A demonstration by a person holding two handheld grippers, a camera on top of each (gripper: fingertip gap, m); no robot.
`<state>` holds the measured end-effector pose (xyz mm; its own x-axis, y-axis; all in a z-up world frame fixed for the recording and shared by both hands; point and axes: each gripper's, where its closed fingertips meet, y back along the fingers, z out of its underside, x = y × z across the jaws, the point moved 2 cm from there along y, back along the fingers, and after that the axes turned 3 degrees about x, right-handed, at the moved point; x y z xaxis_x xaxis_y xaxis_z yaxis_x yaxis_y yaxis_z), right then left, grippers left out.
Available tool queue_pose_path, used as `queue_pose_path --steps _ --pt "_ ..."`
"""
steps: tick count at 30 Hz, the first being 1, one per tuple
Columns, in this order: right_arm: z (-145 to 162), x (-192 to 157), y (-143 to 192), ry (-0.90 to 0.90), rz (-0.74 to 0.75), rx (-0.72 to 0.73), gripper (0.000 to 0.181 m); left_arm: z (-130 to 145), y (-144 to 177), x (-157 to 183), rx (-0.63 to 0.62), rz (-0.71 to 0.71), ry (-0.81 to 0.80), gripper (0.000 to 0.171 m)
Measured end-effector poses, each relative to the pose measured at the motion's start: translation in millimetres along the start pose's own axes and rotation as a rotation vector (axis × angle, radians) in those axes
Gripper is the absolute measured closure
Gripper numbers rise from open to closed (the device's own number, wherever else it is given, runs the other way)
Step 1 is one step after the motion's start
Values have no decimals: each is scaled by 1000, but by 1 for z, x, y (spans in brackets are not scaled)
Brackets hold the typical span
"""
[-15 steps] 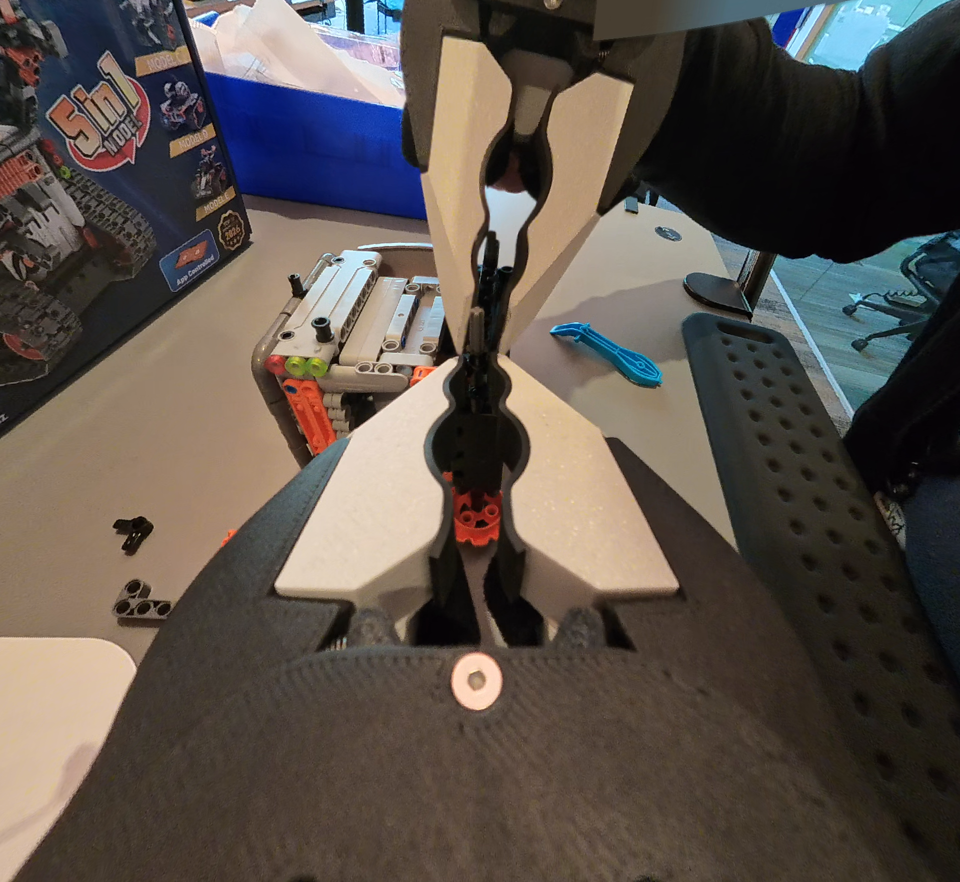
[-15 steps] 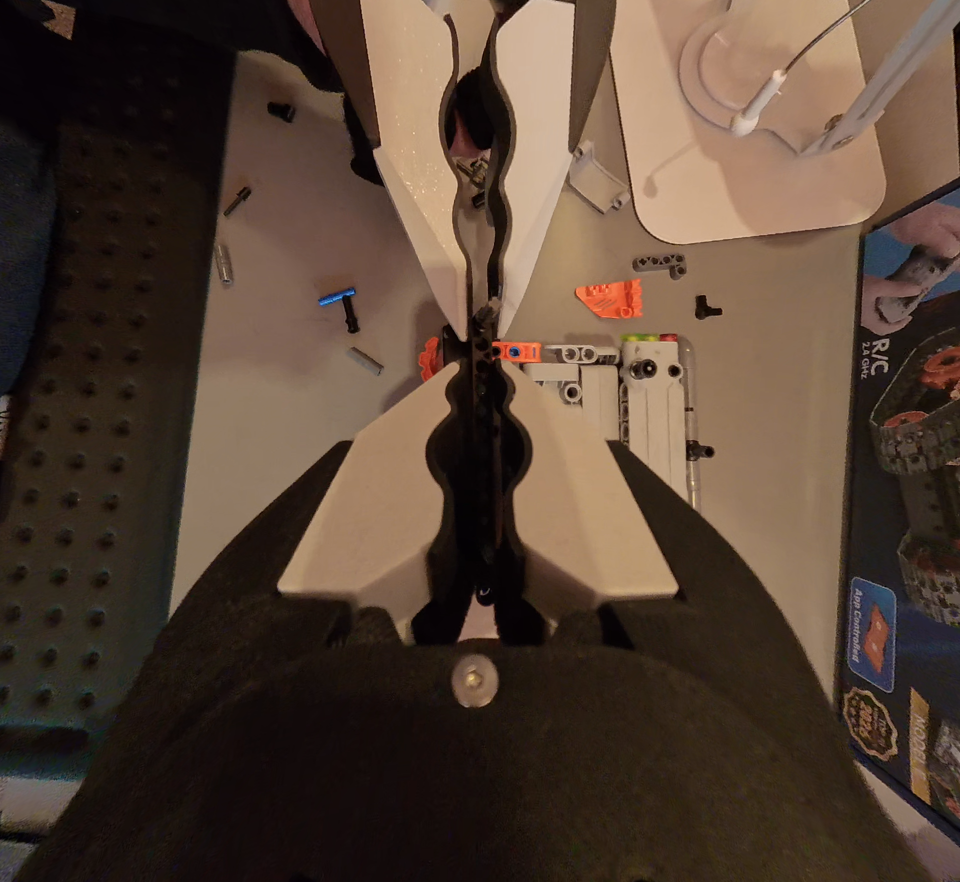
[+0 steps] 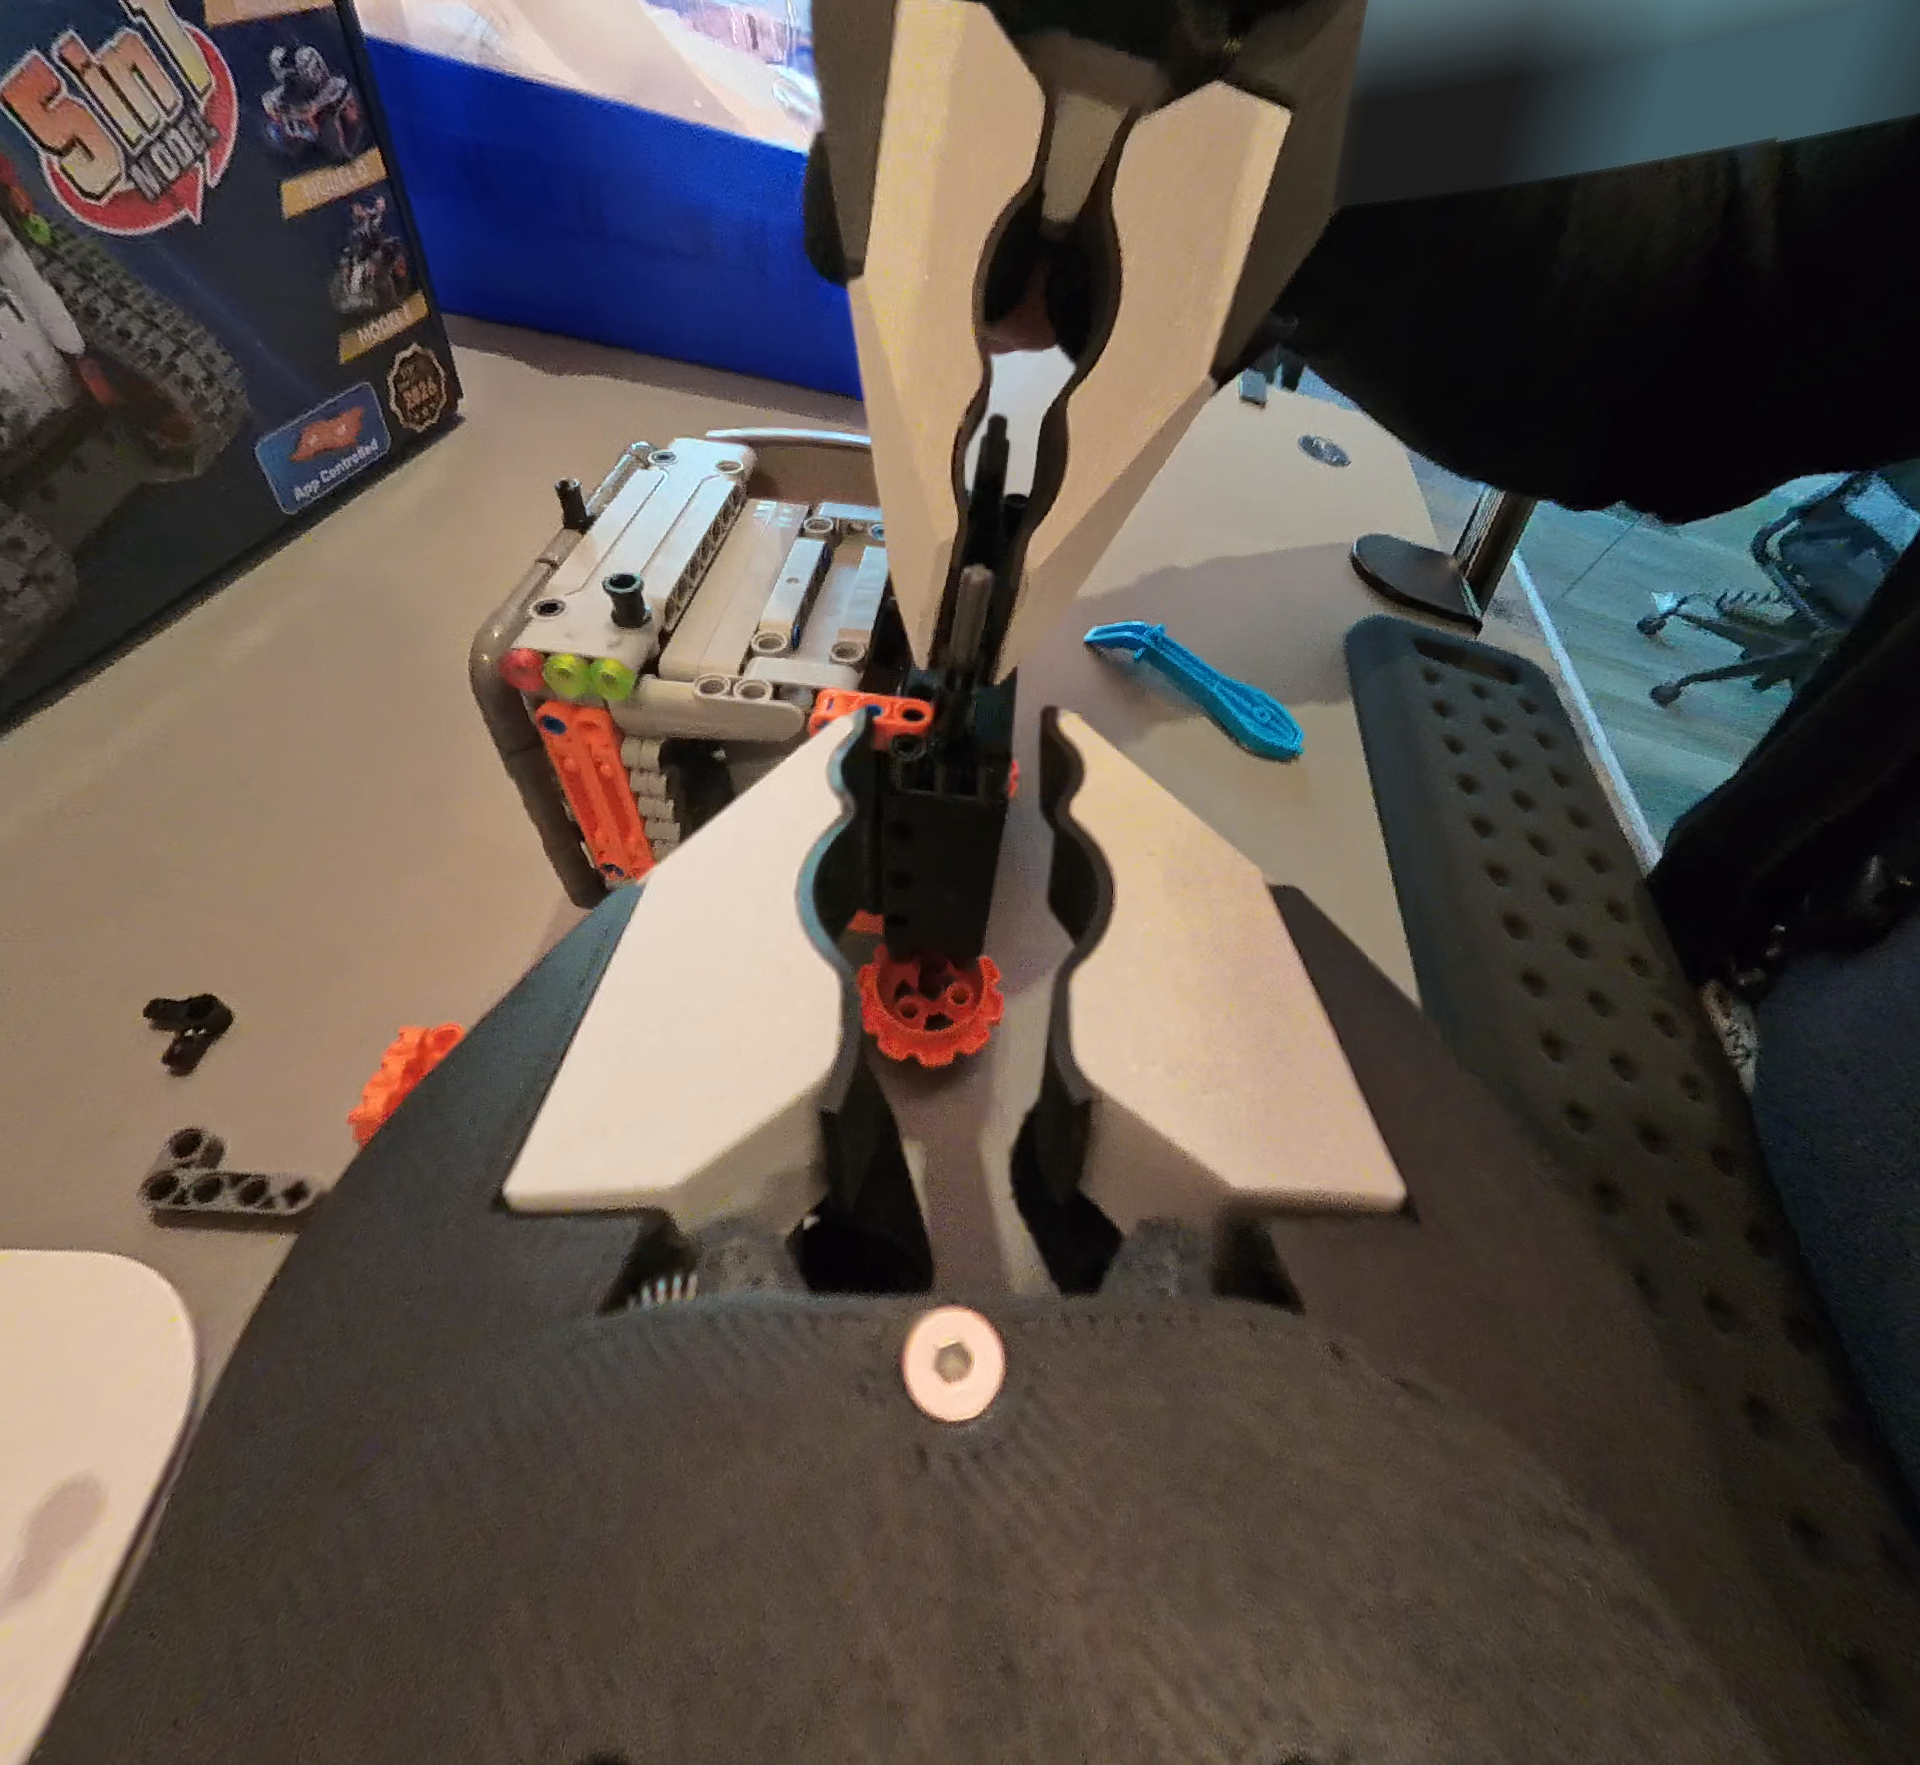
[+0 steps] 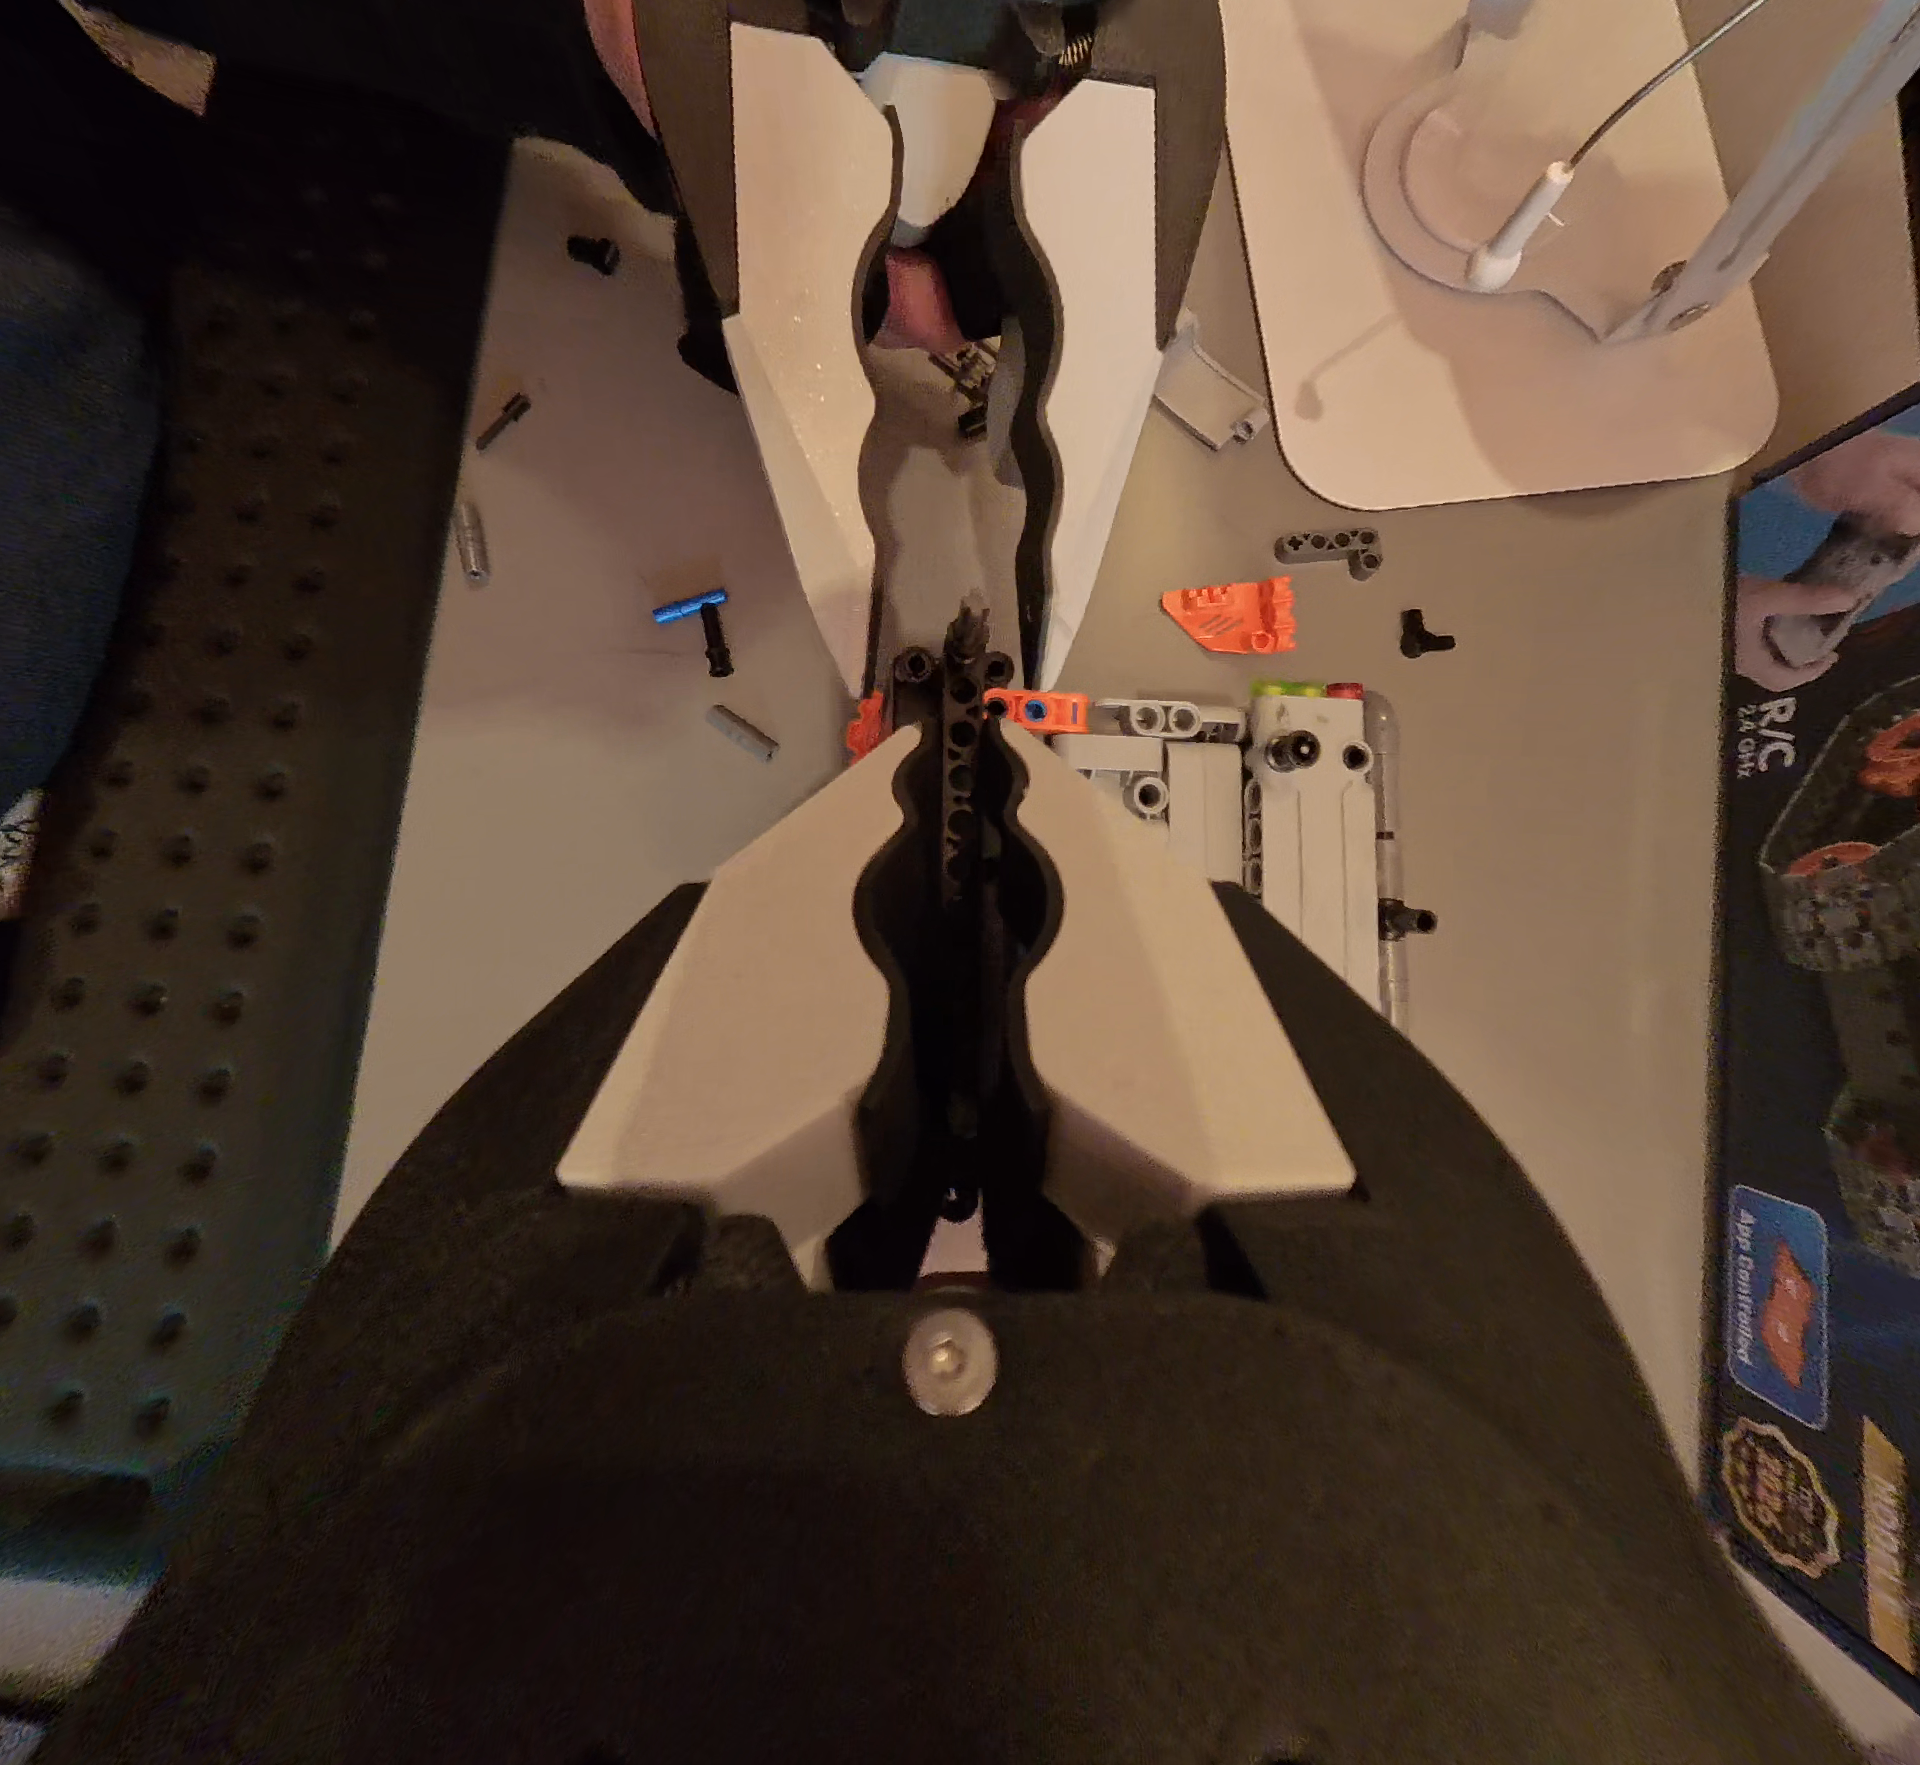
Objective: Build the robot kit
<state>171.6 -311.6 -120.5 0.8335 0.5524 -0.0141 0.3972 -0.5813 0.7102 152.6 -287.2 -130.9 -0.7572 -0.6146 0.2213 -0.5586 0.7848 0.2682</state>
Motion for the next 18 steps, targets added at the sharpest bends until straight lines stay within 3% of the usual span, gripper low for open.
queue_pose_path --steps 12,18 --pt "1 -4 0 89 122 -25 177 15 -6 0 7 -86 -49 147" --pt "4 -3 -4 48 50 -60 176 15 -6 1 13 -96 -66 146"
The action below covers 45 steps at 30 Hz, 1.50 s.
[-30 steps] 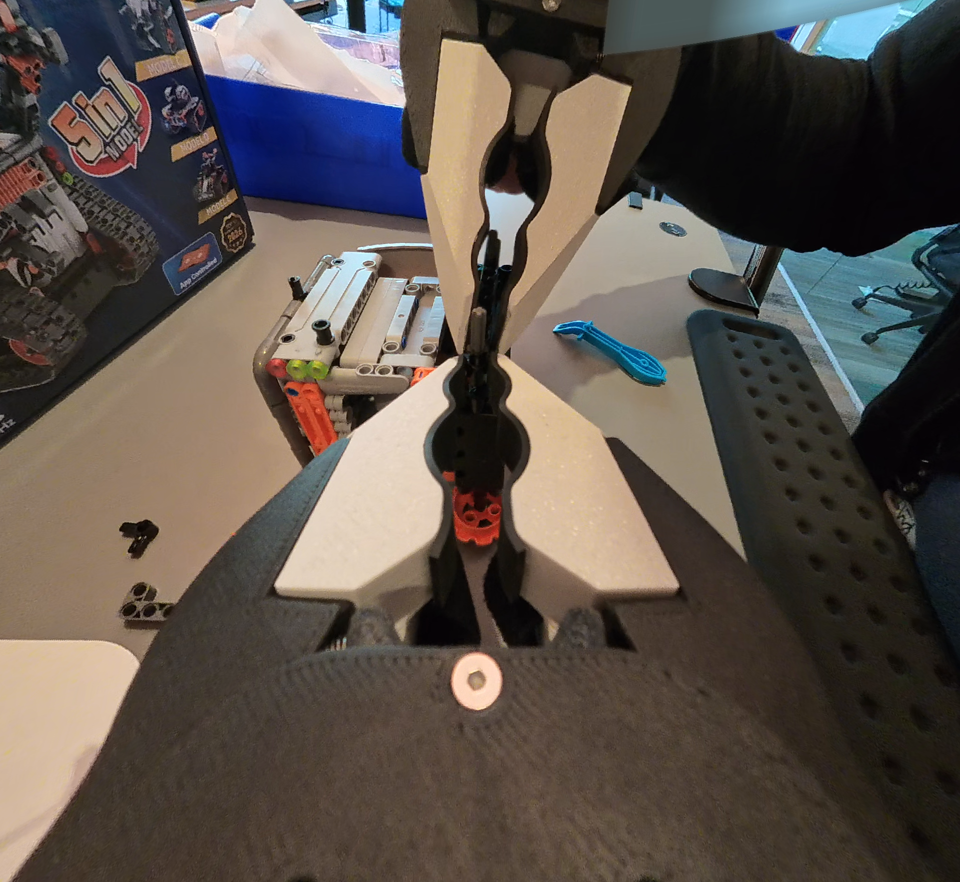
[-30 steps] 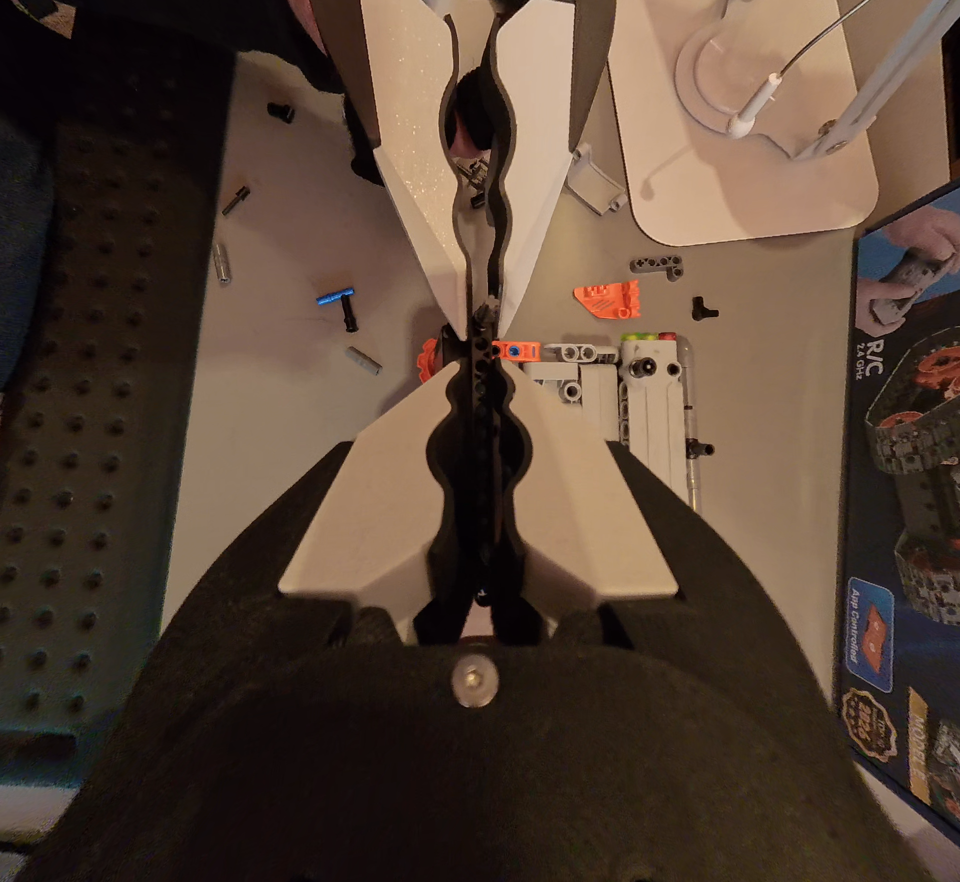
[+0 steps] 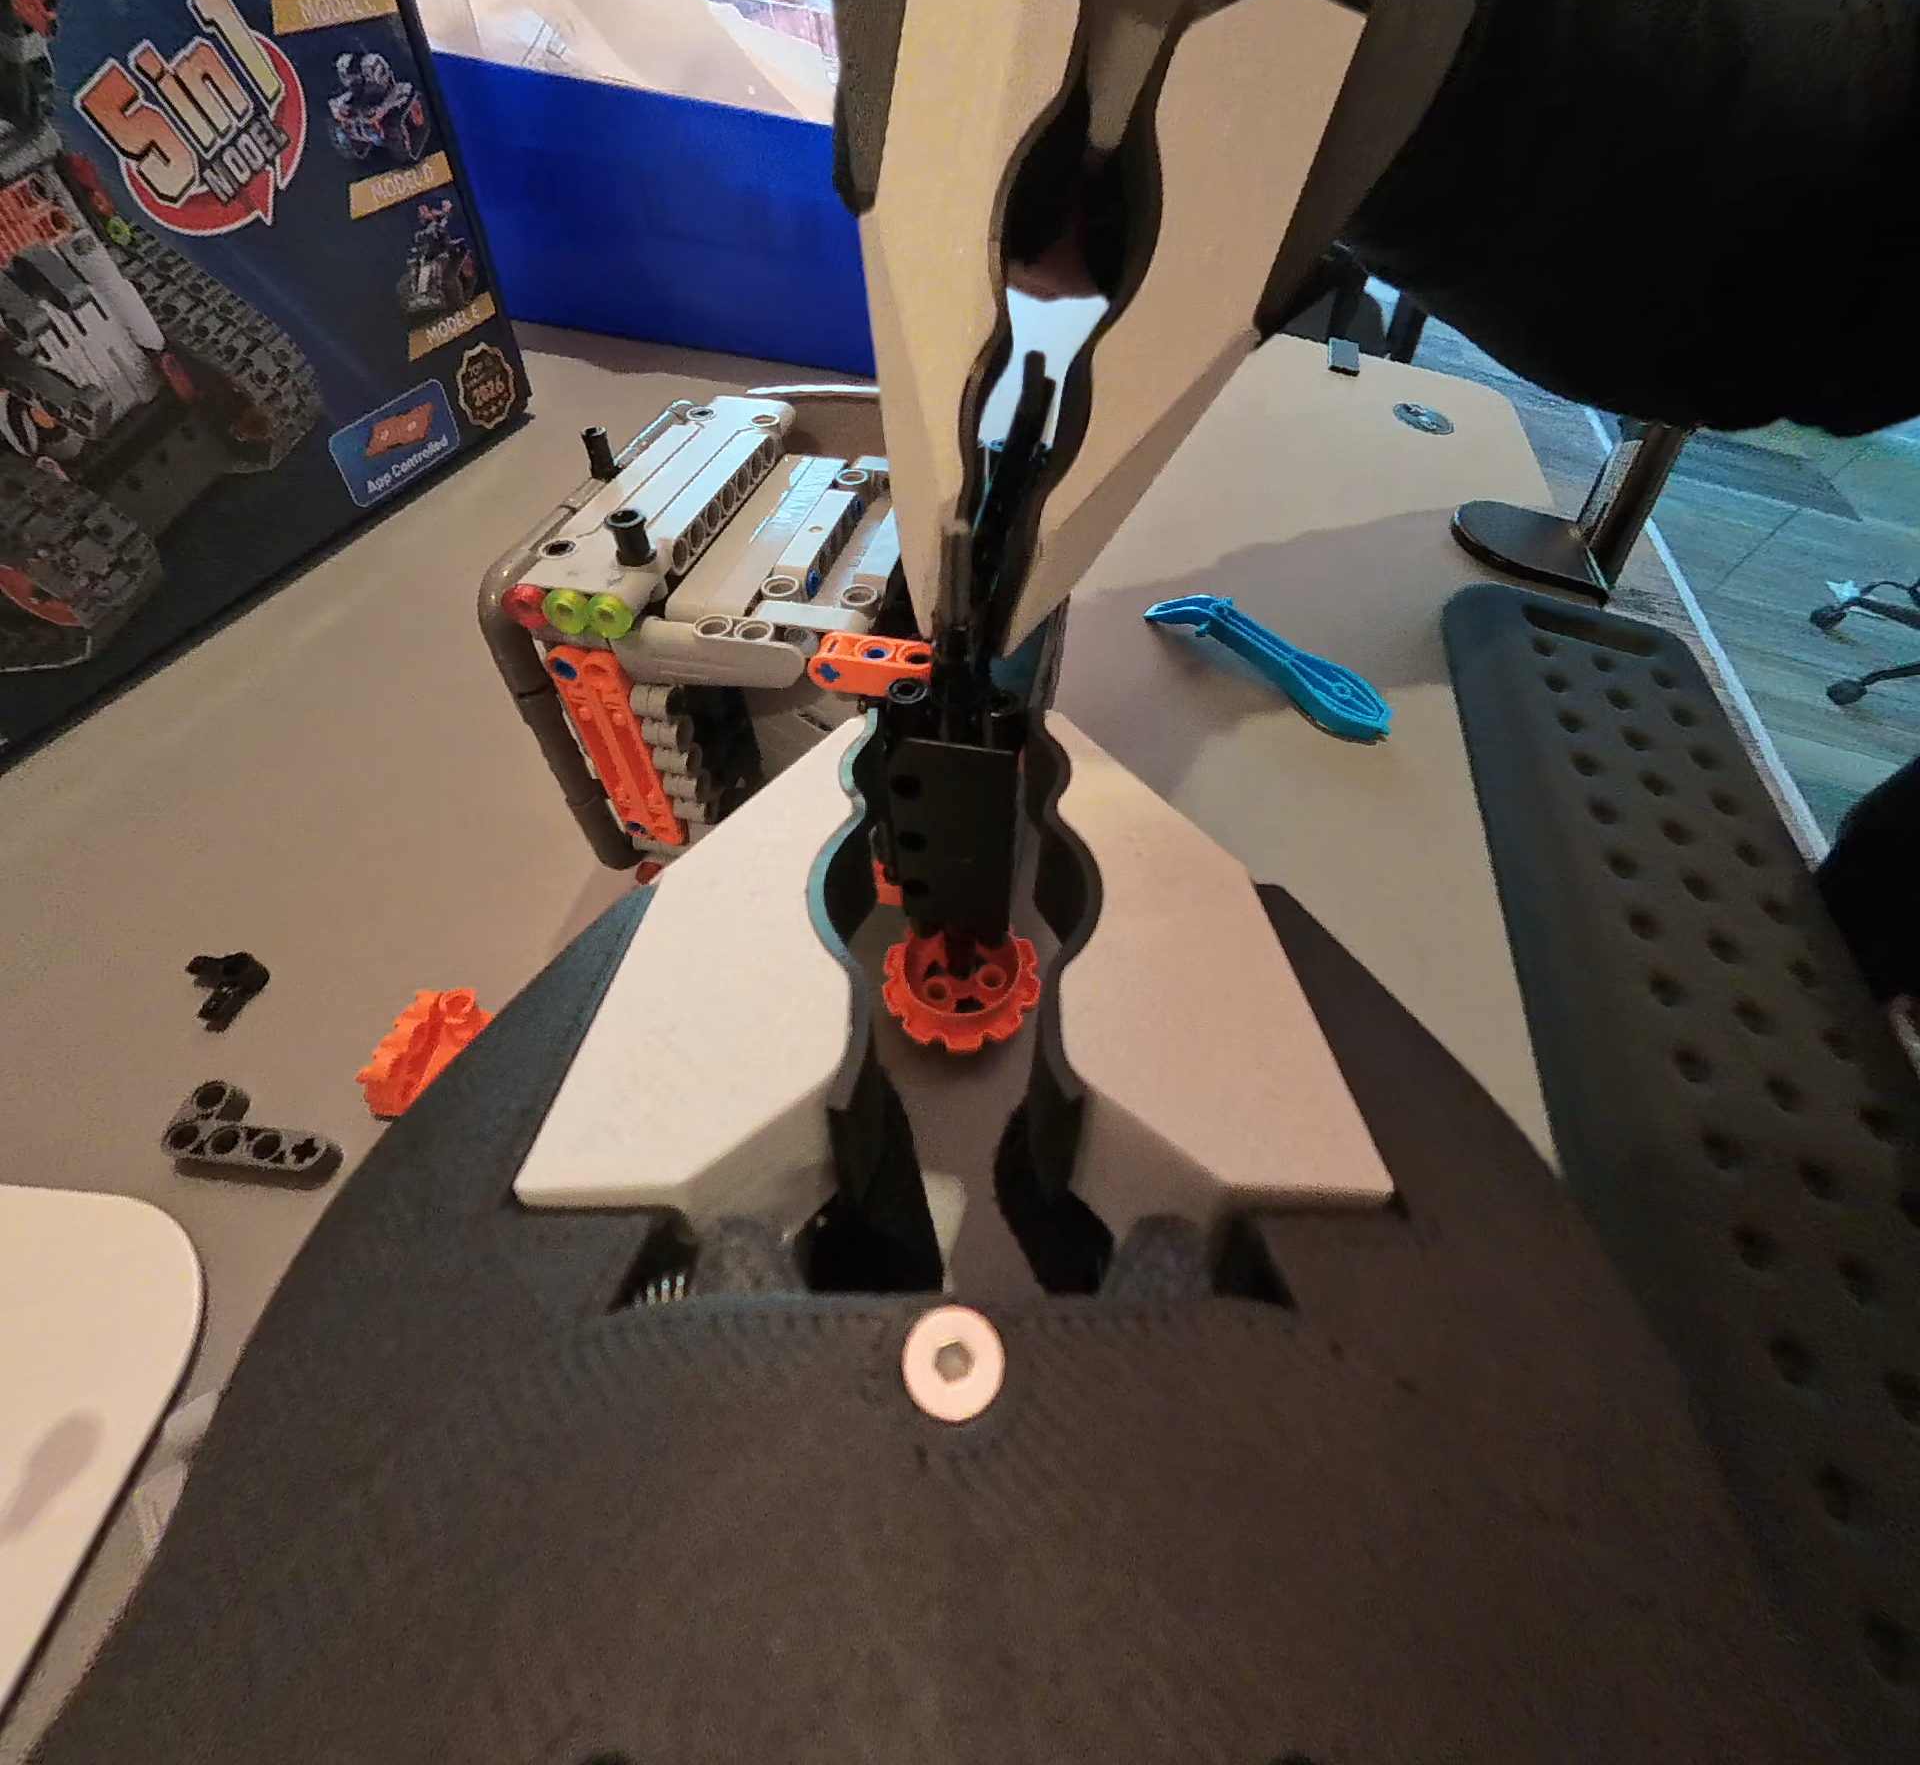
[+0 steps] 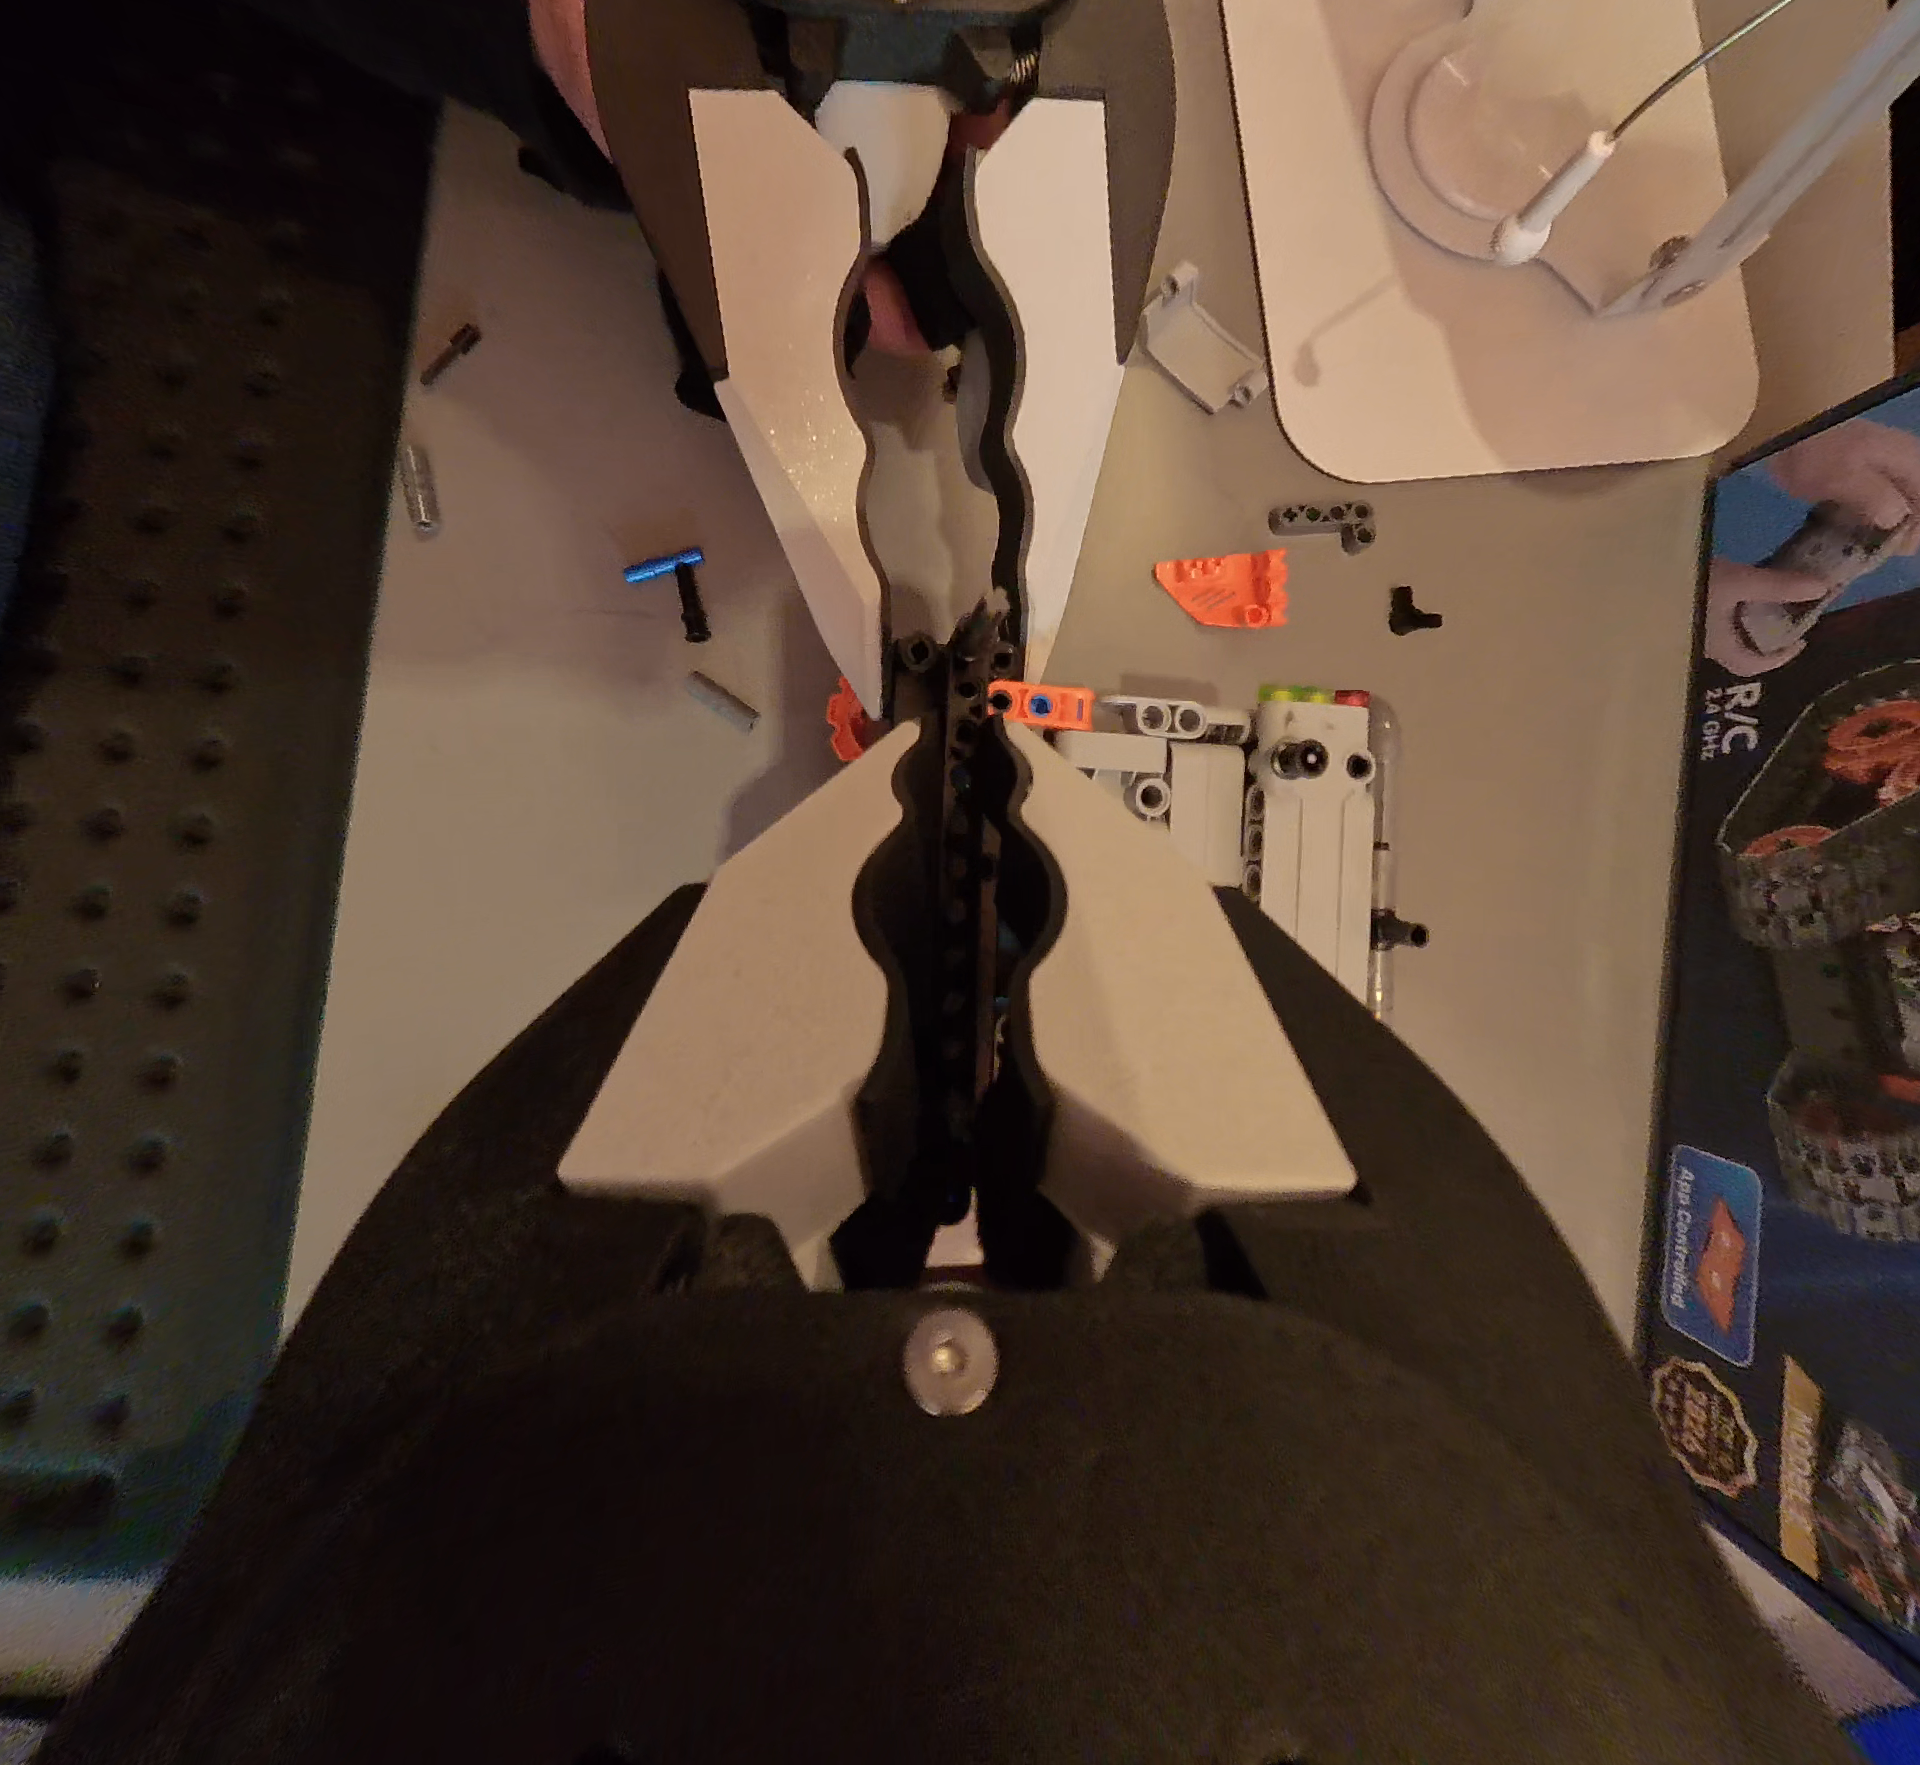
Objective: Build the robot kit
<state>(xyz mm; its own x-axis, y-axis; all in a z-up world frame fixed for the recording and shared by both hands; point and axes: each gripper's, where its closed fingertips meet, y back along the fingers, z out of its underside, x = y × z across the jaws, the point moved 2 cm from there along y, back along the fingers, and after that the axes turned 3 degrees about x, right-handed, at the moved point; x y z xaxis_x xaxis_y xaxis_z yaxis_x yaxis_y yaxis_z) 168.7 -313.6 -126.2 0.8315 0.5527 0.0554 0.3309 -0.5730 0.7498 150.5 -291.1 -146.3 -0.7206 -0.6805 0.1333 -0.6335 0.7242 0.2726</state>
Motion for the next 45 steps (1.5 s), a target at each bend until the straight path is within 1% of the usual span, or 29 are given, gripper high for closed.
queue_pose_path --steps 4,8,9,11,12,15,17,19,21,22,24,25,27,28,30,32,33,34,35,36,37,40,42,43,45 --pt "1 2 0 -75 -49 27 175 0 0 0 11 0 0 146" --pt "0 3 1 -110 -81 63 174 0 1 -1 9 2 -1 146" --pt "0 3 4 -119 -71 67 161 0 0 0 9 6 1 146" --pt "-1 0 19 -102 -41 85 160 0 -1 -1 4 12 2 146" --pt "3 2 30 -105 -13 84 156 0 0 -2 -1 16 3 146" --pt "25 10 63 -178 59 105 160 0 5 -7 -30 18 -24 146" --pt "33 10 73 -209 77 146 162 0 8 -12 -50 34 -8 146" --pt "41 8 68 -219 96 137 164 -1 12 -19 -70 -3 -21 145" --pt "43 4 58 -220 79 147 170 -7 21 -23 -60 -54 -18 131" --pt "44 3 54 -225 79 155 170 -12 28 -23 -49 -84 -30 128" --pt "45 6 48 -232 95 170 175 -26 40 -22 -16 -178 -74 129" --pt "45 6 47 -232 98 180 175 -36 41 -14 4 -195 -107 130" --pt "46 5 46 -232 99 186 176 -52 32 9 -1 -221 -202 134" --pt "46 5 45 -237 97 188 176 -56 22 20 -20 -219 -229 134" --pt "45 4 44 -239 94 194 176 -54 -5 38 -83 -186 -231 134" --pt "43 2 43 -236 89 200 176 -51 -25 33 -124 -243 -280 138" --pt "43 1 42 -236 96 201 176 -50 -32 27 -132 -264 -276 137" --pt "43 1 42 -241 106 198 176 -47 -40 25 -146 -251 -245 138" --pt "43 1 42 -247 112 199 176 -39 -46 21 -184 -251 -227 141" --pt "44 0 41 -256 113 203 176 -35 -49 17 -195 -280 -241 138" --pt "45 -1 41 -259 116 207 176 -34 -50 16 -185 -289 -250 140" --pt "46 -2 41 -271 130 223 177 -34 -50 14 -159 -322 -265 152" --pt "45 -2 40 -279 133 230 177 -35 -49 12 -138 -315 -239 154" --pt "42 -2 38 -287 133 236 176 -35 -46 11 -135 -324 -243 153" --pt "36 -1 35 -302 148 247 177 -34 -38 14 -107 -357 -255 141"
